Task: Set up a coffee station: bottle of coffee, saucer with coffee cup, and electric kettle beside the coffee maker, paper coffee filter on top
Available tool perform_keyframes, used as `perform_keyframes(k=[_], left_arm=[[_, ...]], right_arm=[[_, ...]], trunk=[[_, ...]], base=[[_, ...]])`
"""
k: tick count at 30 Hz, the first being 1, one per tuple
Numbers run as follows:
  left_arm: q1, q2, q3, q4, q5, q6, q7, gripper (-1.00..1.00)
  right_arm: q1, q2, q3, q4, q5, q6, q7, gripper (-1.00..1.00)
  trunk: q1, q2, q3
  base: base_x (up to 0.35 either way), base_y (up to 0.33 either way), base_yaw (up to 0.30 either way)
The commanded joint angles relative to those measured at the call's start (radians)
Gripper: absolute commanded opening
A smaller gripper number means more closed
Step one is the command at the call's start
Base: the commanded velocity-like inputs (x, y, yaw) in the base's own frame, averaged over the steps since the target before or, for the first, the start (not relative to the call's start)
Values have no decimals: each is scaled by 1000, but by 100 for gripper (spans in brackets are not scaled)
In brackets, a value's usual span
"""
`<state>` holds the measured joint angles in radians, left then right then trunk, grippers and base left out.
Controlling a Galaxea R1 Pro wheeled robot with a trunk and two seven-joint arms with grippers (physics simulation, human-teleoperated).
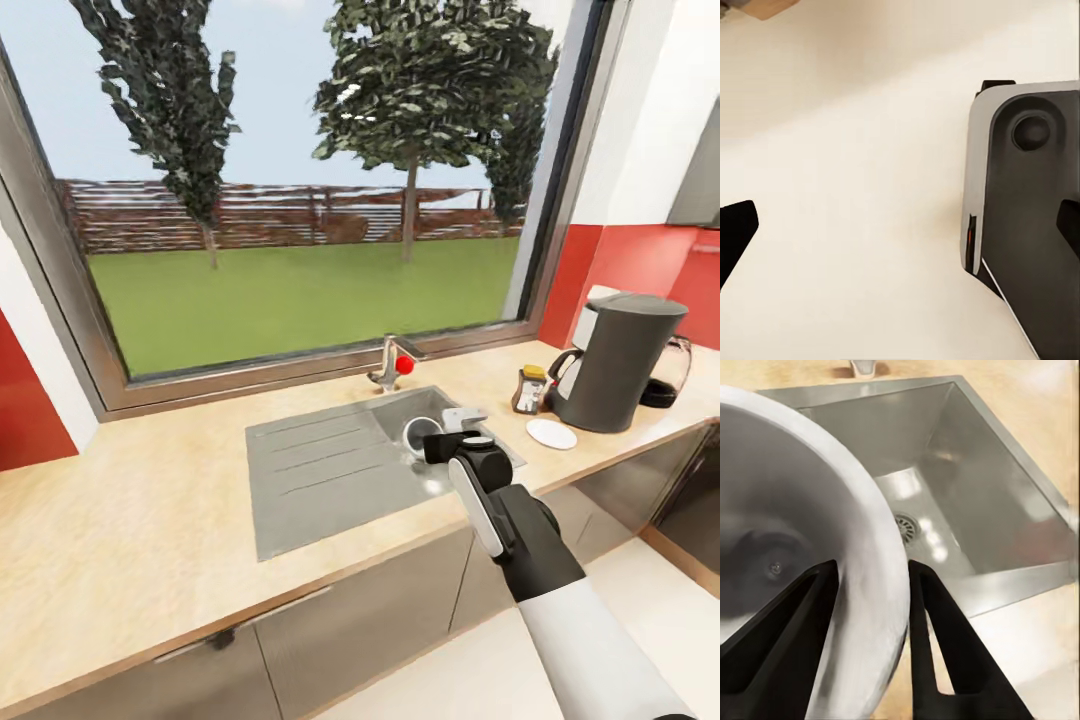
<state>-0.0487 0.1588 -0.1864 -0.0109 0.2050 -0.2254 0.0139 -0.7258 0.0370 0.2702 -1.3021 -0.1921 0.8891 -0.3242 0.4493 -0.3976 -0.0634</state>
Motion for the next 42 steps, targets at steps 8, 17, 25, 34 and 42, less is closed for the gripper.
perform_keyframes(k=[8, 17, 25, 34, 42], left_arm=[[0, -1, -11, 0, 7, -3, 1, 100], [0, 1, -10, 0, 8, -2, 3, 100], [0, 1, -11, 0, 8, -2, 3, 100], [0, 5, -9, 0, 8, -1, 4, 100], [0, 11, -9, 2, 10, 1, 4, 100]], right_arm=[[-1, 0, 1, 0, -10, 2, -10, -100], [-1, 0, 1, 0, -10, 2, -10, -100], [-1, 0, 1, 0, -10, 2, -10, -100], [-1, -5, 0, 7, -8, 2, -9, -100], [-1, -6, 0, 7, -7, 2, -9, -100]], trunk=[[1, -2, -2], [1, -2, -2], [1, -2, -2], [1, -2, -2], [1, -2, -2]], base=[[101, -267, -266], [86, -263, -266], [-163, -223, -255], [-127, -227, -40], [9, -243, -1]])
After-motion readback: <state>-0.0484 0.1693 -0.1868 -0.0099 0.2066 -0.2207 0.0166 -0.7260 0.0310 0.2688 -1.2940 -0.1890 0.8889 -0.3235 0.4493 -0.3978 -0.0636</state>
